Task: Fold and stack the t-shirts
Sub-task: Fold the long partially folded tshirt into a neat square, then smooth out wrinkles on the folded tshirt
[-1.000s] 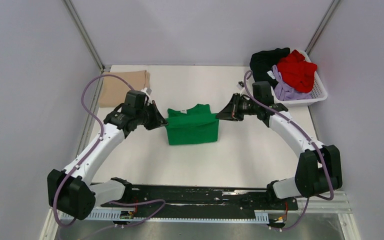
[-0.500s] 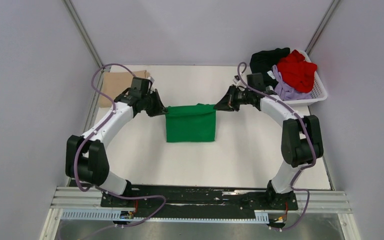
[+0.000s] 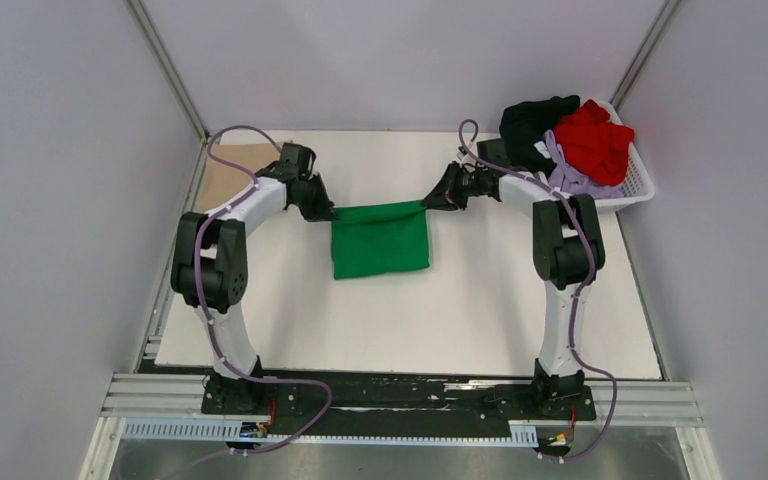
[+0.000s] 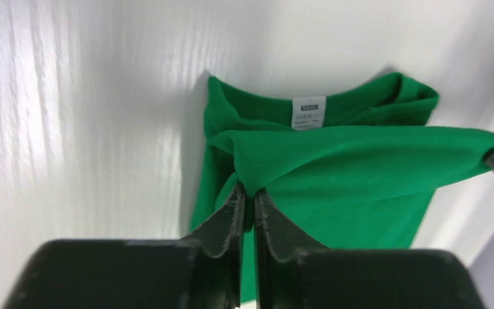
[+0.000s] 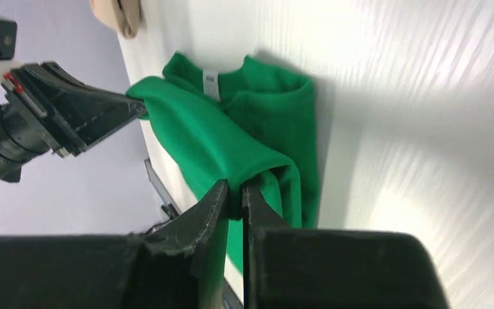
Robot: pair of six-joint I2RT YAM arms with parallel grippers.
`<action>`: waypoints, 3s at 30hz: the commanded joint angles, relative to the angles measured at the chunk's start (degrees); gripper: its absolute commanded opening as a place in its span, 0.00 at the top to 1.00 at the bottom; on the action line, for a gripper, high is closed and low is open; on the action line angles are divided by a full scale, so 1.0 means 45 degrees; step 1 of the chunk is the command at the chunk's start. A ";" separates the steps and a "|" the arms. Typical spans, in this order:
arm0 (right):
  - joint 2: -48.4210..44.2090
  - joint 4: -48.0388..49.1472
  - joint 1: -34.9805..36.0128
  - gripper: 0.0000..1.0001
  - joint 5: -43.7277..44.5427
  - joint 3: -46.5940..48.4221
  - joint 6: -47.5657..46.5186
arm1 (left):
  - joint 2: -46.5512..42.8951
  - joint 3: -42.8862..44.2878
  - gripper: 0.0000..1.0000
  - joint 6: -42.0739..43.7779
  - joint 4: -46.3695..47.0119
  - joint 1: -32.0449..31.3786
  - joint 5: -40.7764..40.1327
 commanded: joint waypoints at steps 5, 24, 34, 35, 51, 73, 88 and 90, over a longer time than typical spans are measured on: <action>0.1140 0.0234 -0.0391 0.15 0.0706 0.2400 -0.0305 | 0.1382 0.2315 0.23 0.0341 -0.0343 0.0456 -0.1000; -0.0740 0.1144 0.1614 0.00 -0.0011 0.0453 -0.0492 | 0.0622 0.0480 0.00 0.0015 0.2882 -0.0227 0.2274; 0.3123 0.1109 0.1278 0.00 0.0597 0.3401 0.0119 | 0.4017 0.2829 0.00 -0.0351 0.1731 -0.0189 0.0855; 0.3348 0.1056 0.1257 0.00 0.0655 0.3369 0.0226 | 0.4216 0.2882 0.00 -0.0359 0.1556 -0.0188 0.0666; -0.0369 -0.0037 0.1296 0.00 -0.0242 0.1977 -0.1028 | -0.0574 0.0839 0.00 0.0471 0.0978 -0.0623 -0.0549; -0.2424 0.3610 0.1793 0.00 0.1169 -0.7543 0.0066 | -0.0719 -0.5699 0.00 -0.0747 0.4384 -0.1633 0.2595; -0.7820 0.3244 0.1682 0.00 0.3080 -0.7886 -0.1262 | -0.4618 -0.4287 0.00 0.0740 0.1366 -0.1607 -0.1689; -0.8341 0.3218 0.1488 0.00 0.3223 -0.8246 -0.1263 | -0.4169 -0.3788 0.00 0.1010 0.0927 -0.1489 -0.2425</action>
